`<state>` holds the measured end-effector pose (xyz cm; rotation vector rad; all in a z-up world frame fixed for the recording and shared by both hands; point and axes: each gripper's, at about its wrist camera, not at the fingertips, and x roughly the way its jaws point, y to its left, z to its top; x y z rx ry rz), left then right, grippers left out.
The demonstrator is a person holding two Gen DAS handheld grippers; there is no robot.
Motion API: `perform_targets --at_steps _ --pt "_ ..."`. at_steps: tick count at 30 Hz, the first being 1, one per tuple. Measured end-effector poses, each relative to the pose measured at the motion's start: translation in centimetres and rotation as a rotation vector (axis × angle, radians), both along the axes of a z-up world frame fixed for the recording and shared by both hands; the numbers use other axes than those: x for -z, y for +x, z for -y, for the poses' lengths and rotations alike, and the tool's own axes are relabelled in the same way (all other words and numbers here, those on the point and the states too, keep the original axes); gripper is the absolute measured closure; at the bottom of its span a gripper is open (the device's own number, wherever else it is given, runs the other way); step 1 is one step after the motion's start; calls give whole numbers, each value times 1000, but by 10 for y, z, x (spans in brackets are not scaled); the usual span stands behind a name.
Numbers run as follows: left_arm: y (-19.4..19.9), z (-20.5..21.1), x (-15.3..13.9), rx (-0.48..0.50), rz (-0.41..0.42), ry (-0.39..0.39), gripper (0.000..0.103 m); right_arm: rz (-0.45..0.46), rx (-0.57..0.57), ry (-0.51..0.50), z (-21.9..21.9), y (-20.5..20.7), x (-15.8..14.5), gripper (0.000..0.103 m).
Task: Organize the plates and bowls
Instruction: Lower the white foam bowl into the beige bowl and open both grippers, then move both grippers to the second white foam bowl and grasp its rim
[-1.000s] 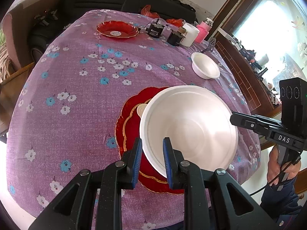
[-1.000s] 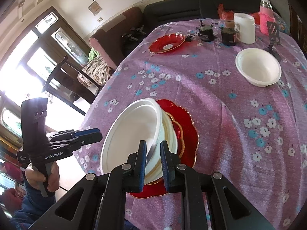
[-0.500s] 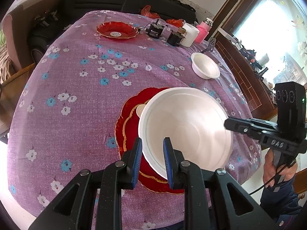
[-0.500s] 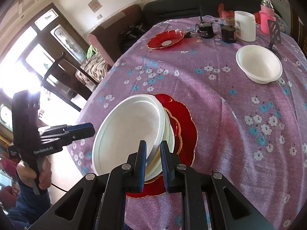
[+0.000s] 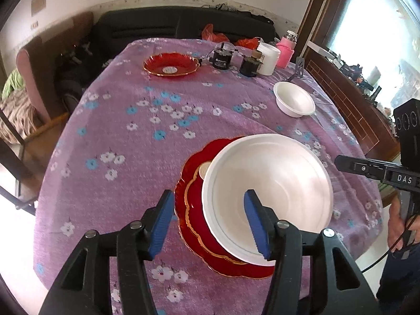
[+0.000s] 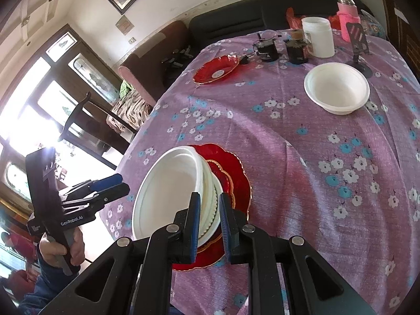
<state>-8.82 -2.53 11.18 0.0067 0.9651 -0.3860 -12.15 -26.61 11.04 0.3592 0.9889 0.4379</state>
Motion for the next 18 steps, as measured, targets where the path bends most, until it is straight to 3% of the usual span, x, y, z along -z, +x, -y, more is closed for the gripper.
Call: perform_targets --at_steps 5,18 --pt "-1 3 -3 -9 35 42 41 -1 15 11 7 1 3 74" --pt "1 10 -3 -11 39 66 39 -1 43 35 24 -1 4 74"
